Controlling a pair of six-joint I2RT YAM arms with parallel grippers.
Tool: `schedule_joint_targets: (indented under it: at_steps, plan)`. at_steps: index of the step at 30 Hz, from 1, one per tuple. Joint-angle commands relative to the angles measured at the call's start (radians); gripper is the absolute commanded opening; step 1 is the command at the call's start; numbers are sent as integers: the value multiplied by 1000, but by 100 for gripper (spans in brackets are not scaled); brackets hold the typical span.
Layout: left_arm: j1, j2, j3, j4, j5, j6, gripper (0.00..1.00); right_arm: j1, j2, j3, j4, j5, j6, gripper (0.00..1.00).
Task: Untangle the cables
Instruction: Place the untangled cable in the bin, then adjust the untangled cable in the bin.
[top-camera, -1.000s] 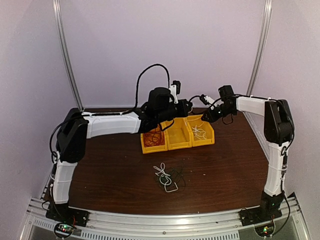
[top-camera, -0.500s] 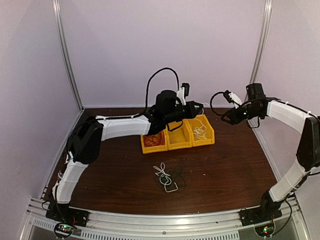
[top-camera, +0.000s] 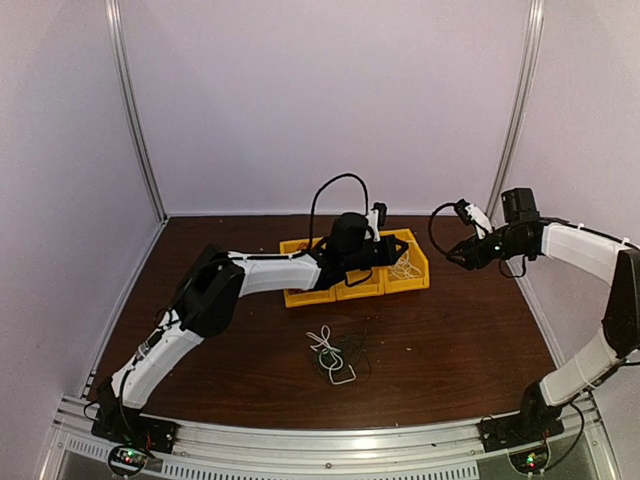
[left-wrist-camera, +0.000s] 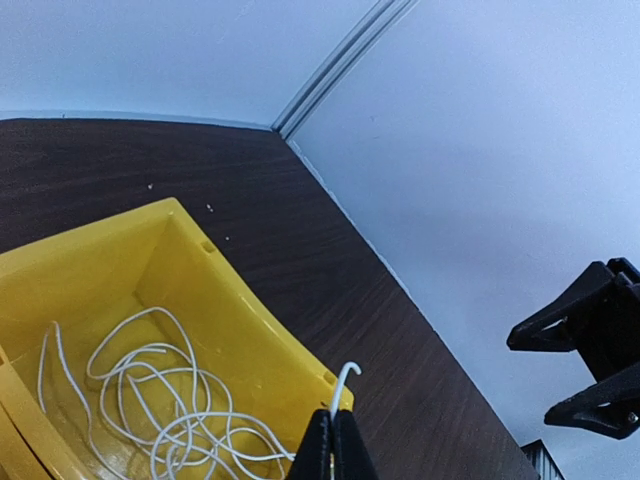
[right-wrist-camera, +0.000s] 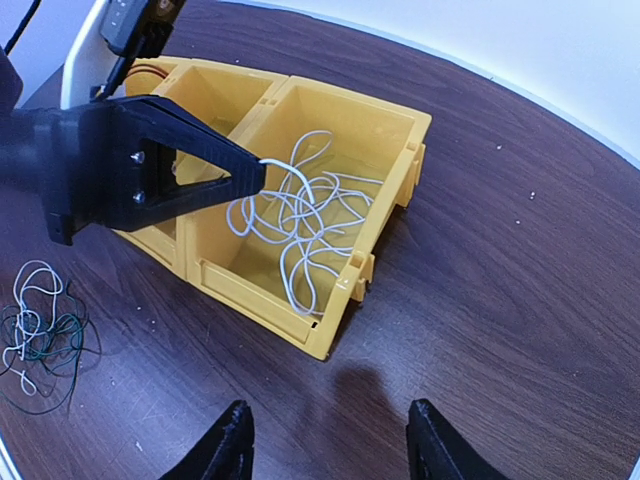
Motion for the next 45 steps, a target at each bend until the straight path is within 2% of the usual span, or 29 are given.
schedule_joint_targets:
  at_steps: [1,6,10,17,21,23,27,30,33,36,38,42,45]
  plan:
    - [0,4,54,11,-8,-24,2,-1,9,-12,31,-66,-15,53]
    - [0,-30,50,-47,-40,0,34,-2,14,-18,21,-76,-26,53]
    - [0,-98,6,-72,-56,41,44,-1,11,-20,19,-77,-27,53]
    - [3,-301,-153,-94,-82,140,48,0,21,-31,23,-96,-39,52]
    - [5,-455,-241,-185,-90,247,48,10,35,-35,17,-95,-70,51]
    - [12,-538,-278,-287,-123,323,49,27,42,-28,13,-44,-96,50]
    - [64,-683,-323,-540,-252,437,59,108,67,23,-2,141,-186,50]
    - [123,-781,-406,-632,-325,486,61,191,117,84,-27,298,-248,51]
    - [180,-879,-570,-605,-340,492,61,262,189,152,-46,425,-275,51]
    - [216,-987,-773,-477,-327,505,61,292,285,255,-99,480,-282,51]
    - [231,-1046,-851,-415,-336,528,61,312,338,312,-139,521,-302,50]
    - [274,-1108,-887,-401,-316,541,61,348,423,398,-167,607,-312,50]
    - [324,-1165,-922,-392,-258,487,61,369,486,471,-210,660,-312,49]
